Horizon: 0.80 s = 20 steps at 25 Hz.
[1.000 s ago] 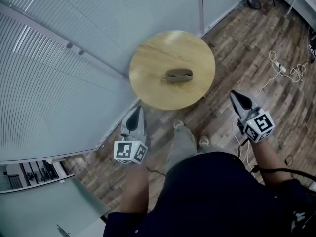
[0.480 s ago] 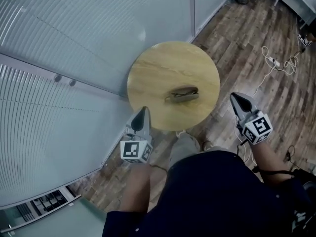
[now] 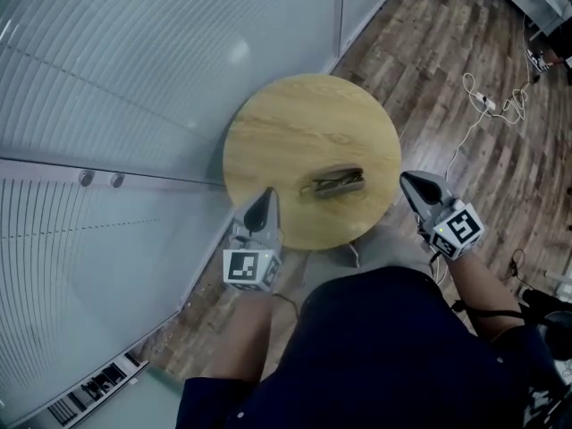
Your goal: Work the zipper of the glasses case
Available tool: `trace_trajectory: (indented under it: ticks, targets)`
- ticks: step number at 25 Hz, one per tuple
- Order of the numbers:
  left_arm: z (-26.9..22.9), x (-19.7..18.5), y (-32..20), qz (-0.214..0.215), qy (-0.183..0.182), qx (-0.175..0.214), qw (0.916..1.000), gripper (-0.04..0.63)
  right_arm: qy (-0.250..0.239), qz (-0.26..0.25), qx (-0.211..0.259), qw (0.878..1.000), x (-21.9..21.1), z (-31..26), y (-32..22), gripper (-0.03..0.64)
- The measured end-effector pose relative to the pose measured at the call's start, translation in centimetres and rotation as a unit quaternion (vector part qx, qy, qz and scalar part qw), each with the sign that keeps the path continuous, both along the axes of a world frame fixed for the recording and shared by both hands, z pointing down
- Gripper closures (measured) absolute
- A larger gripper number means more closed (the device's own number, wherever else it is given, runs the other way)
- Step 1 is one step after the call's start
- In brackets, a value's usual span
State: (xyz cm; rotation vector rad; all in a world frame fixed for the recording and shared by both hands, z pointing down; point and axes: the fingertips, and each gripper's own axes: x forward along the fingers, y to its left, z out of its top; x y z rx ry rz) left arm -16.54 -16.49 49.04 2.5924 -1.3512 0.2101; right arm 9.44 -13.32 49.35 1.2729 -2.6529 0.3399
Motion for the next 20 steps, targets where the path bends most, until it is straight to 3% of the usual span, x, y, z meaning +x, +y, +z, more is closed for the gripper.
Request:
trace_trajectory:
  ticks: [4, 7, 12, 20]
  targets:
    - [1.8, 0.4, -1.0, -0.009, -0.001, -0.008, 0.9999, 0.592, 0.052, -0.087, 0.007, 0.995, -1.9, 3.4, -1.1, 0.612]
    - [3.5, 0.4, -1.8, -0.027, 0.003, -0.031, 0.9992, 0.592, 0.094, -0.125, -0.017, 0.988, -2.9, 6.2, -2.4, 0.600]
    - [4.2, 0.2, -2.4, -0.041, 0.001, -0.043, 0.9982, 0.592, 0.118, -0.197, -0.043, 0.972, -5.5, 9.6, -3.1, 0.330]
    - [3.3, 0.3, -3.8, -0.070, -0.018, -0.057, 0.9958, 0.592, 0.153, -0.285, -0.059, 0.944, -7.6, 13.3, -3.1, 0.212]
